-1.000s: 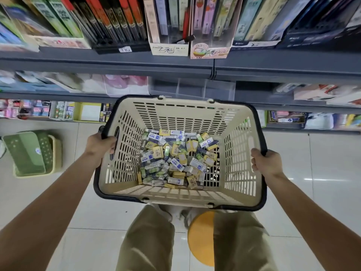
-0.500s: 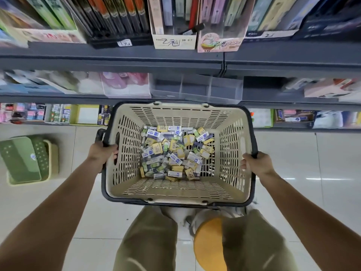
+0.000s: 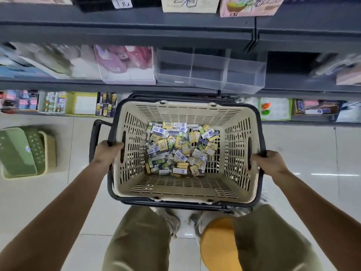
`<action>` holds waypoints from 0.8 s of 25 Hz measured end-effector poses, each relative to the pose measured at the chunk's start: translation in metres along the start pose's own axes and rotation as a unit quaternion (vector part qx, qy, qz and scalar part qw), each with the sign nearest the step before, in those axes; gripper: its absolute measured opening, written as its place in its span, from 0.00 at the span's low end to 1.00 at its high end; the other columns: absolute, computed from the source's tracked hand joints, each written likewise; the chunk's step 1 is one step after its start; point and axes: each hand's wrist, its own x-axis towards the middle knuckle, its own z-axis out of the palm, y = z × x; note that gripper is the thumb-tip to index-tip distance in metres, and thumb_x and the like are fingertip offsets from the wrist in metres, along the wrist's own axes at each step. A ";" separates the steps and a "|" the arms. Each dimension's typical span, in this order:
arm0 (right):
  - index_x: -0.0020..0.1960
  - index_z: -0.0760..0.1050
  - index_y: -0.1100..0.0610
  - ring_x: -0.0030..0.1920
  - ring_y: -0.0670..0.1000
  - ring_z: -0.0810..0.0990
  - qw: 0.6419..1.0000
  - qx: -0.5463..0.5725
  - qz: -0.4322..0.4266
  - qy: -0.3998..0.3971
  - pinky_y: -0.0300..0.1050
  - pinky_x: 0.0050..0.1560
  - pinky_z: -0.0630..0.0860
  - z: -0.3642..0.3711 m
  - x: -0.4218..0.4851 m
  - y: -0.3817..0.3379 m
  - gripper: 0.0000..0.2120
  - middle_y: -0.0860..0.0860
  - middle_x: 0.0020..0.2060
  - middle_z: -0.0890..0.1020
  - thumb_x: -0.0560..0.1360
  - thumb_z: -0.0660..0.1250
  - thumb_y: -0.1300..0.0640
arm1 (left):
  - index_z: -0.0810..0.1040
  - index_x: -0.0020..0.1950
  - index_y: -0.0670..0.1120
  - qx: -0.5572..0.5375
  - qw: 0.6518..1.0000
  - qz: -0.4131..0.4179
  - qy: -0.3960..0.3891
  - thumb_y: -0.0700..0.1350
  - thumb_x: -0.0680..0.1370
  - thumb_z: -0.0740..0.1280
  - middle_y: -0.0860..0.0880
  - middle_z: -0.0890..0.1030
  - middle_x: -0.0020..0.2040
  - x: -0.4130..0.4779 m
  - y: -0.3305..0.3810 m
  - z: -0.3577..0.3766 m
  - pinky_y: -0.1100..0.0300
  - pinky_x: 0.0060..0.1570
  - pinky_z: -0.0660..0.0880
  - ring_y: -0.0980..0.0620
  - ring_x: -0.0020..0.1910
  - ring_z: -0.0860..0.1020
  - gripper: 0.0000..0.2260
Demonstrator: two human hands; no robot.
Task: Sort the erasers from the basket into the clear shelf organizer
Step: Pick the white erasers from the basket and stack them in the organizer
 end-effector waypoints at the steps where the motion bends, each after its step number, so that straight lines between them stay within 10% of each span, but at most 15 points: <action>1: 0.36 0.75 0.62 0.36 0.59 0.76 0.999 -0.037 -0.021 0.021 0.47 0.37 0.71 -0.003 -0.003 -0.003 0.10 0.59 0.34 0.78 0.72 0.65 0.56 | 0.72 0.39 0.45 0.020 0.999 0.035 0.024 0.41 0.75 0.66 0.47 0.73 0.32 -0.006 0.001 -0.002 0.60 0.33 0.70 0.44 0.35 0.73 0.05; 5: 0.56 0.76 0.64 0.53 0.62 0.75 0.941 -0.072 -0.270 0.191 0.46 0.54 0.70 0.003 -0.026 -0.010 0.13 0.63 0.51 0.78 0.72 0.66 0.62 | 0.72 0.59 0.39 0.100 0.953 0.240 0.159 0.39 0.72 0.68 0.39 0.75 0.55 -0.041 -0.001 0.016 0.49 0.57 0.70 0.39 0.57 0.72 0.16; 7: 0.61 0.74 0.62 0.56 0.59 0.76 0.909 -0.119 -0.381 0.121 0.40 0.57 0.68 0.027 -0.030 -0.014 0.16 0.60 0.56 0.76 0.73 0.66 0.63 | 0.71 0.63 0.38 0.138 0.931 0.316 0.119 0.40 0.72 0.69 0.40 0.75 0.58 -0.056 -0.004 0.049 0.51 0.61 0.70 0.42 0.59 0.72 0.21; 12: 0.62 0.72 0.56 0.36 0.45 0.75 0.904 -0.254 -0.323 -0.119 0.36 0.41 0.72 0.119 0.028 -0.028 0.17 0.55 0.60 0.74 0.76 0.65 0.53 | 0.67 0.69 0.43 0.166 0.957 0.226 -0.080 0.47 0.74 0.69 0.42 0.69 0.65 -0.035 -0.015 0.163 0.52 0.65 0.65 0.43 0.64 0.68 0.25; 20: 0.60 0.75 0.57 0.55 0.55 0.78 0.896 -0.162 -0.409 -0.064 0.48 0.54 0.76 0.195 0.121 -0.075 0.13 0.55 0.57 0.79 0.76 0.62 0.59 | 0.65 0.70 0.44 0.256 0.931 0.225 -0.127 0.49 0.75 0.68 0.44 0.72 0.64 0.059 -0.008 0.198 0.59 0.49 0.71 0.47 0.56 0.75 0.26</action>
